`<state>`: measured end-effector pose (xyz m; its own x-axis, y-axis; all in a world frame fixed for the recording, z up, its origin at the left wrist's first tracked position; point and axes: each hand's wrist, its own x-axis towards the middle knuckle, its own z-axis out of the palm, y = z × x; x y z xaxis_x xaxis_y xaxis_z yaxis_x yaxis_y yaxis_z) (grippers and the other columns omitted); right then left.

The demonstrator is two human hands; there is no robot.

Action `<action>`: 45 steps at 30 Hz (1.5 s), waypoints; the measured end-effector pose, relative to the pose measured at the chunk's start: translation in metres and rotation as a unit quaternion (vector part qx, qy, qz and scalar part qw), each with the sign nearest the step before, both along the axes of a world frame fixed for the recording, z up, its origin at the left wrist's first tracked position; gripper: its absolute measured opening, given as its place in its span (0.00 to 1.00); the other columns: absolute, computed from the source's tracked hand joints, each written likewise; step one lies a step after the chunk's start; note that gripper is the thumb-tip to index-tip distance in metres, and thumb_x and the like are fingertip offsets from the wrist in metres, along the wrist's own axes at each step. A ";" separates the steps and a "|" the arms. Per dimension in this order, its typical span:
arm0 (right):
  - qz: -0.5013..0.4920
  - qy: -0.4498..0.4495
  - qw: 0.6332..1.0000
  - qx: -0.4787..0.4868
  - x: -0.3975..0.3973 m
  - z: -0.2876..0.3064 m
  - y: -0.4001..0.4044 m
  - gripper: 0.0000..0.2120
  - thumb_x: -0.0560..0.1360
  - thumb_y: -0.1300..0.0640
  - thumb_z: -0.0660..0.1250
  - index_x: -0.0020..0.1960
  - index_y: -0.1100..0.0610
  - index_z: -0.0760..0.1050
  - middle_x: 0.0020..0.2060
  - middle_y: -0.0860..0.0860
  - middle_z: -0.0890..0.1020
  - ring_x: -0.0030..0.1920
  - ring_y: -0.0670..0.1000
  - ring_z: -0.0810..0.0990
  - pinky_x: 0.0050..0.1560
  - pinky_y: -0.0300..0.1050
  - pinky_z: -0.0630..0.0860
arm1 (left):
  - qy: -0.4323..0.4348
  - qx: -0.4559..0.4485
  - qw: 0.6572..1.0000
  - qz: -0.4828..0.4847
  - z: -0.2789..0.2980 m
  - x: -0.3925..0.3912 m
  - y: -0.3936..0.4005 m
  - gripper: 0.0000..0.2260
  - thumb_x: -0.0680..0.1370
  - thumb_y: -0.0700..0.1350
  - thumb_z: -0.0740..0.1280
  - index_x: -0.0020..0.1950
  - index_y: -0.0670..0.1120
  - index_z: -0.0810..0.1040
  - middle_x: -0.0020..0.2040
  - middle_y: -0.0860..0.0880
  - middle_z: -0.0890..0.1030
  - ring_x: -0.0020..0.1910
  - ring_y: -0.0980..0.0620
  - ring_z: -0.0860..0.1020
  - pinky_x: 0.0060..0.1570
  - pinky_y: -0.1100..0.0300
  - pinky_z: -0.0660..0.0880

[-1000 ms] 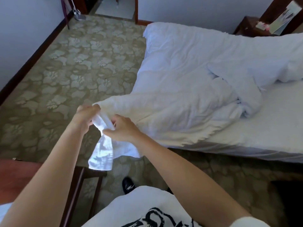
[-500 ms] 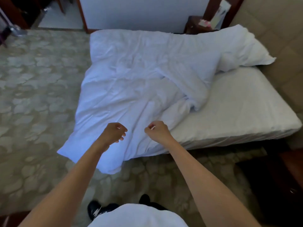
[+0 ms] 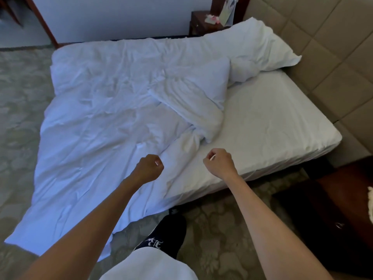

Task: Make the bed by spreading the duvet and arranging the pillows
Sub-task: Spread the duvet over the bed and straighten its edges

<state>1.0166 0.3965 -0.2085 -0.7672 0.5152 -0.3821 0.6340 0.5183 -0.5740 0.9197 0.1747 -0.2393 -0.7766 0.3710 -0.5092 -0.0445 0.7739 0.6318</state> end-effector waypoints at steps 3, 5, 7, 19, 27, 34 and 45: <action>-0.001 -0.007 1.000 0.018 -0.032 -0.007 0.043 0.06 0.74 0.56 0.67 0.45 0.60 0.78 0.39 0.53 0.80 0.42 0.53 0.79 0.44 0.47 0.77 | -0.002 0.007 1.000 -0.018 -0.013 -0.034 0.056 0.04 0.75 0.46 0.63 0.41 0.50 0.76 0.45 0.41 0.83 0.40 0.42 0.82 0.49 0.49 0.80; 0.001 -0.024 0.999 0.032 -0.057 -0.012 0.075 0.06 0.74 0.56 0.67 0.44 0.58 0.78 0.38 0.52 0.80 0.42 0.54 0.80 0.42 0.46 0.77 | 0.003 0.018 1.000 -0.021 -0.016 -0.060 0.096 0.04 0.75 0.46 0.64 0.40 0.50 0.76 0.45 0.41 0.82 0.41 0.42 0.82 0.49 0.50 0.80; 0.005 -0.049 0.998 0.041 -0.083 -0.017 0.108 0.06 0.74 0.54 0.66 0.45 0.57 0.78 0.40 0.53 0.80 0.42 0.55 0.80 0.41 0.45 0.77 | 0.001 0.022 1.000 -0.013 -0.018 -0.085 0.132 0.04 0.74 0.46 0.64 0.40 0.50 0.75 0.46 0.41 0.82 0.43 0.41 0.82 0.50 0.48 0.80; 0.151 -0.099 0.983 0.010 -0.250 -0.068 0.210 0.17 0.73 0.49 0.70 0.56 0.56 0.71 0.46 0.52 0.77 0.48 0.56 0.78 0.43 0.44 0.70 | -0.033 -0.004 0.994 0.107 -0.022 -0.192 0.224 0.05 0.74 0.43 0.63 0.40 0.48 0.77 0.45 0.42 0.82 0.44 0.41 0.82 0.52 0.47 0.80; 0.354 -0.192 0.914 0.054 -0.392 -0.178 0.177 0.45 0.71 0.40 0.71 0.77 0.53 0.50 0.70 0.60 0.63 0.69 0.63 0.66 0.59 0.57 0.72 | -0.020 -0.076 0.947 0.311 -0.050 -0.199 0.217 0.06 0.77 0.41 0.64 0.44 0.41 0.79 0.39 0.43 0.83 0.40 0.42 0.82 0.39 0.56 0.76; 0.350 -0.315 0.870 0.147 -0.430 -0.262 0.165 0.50 0.75 0.45 0.70 0.79 0.53 0.35 0.76 0.69 0.47 0.74 0.74 0.53 0.64 0.74 0.64 | -0.046 -0.100 0.904 0.412 -0.058 -0.189 0.234 0.07 0.77 0.40 0.64 0.41 0.47 0.79 0.34 0.50 0.82 0.36 0.50 0.81 0.37 0.58 0.75; 0.326 -0.164 0.931 -0.008 -0.444 -0.248 0.259 0.19 0.76 0.57 0.58 0.65 0.60 0.73 0.63 0.60 0.77 0.63 0.63 0.74 0.62 0.49 0.69 | -0.045 -0.070 0.908 0.411 -0.065 -0.221 0.286 0.06 0.77 0.42 0.64 0.44 0.44 0.79 0.36 0.45 0.83 0.36 0.46 0.82 0.39 0.53 0.79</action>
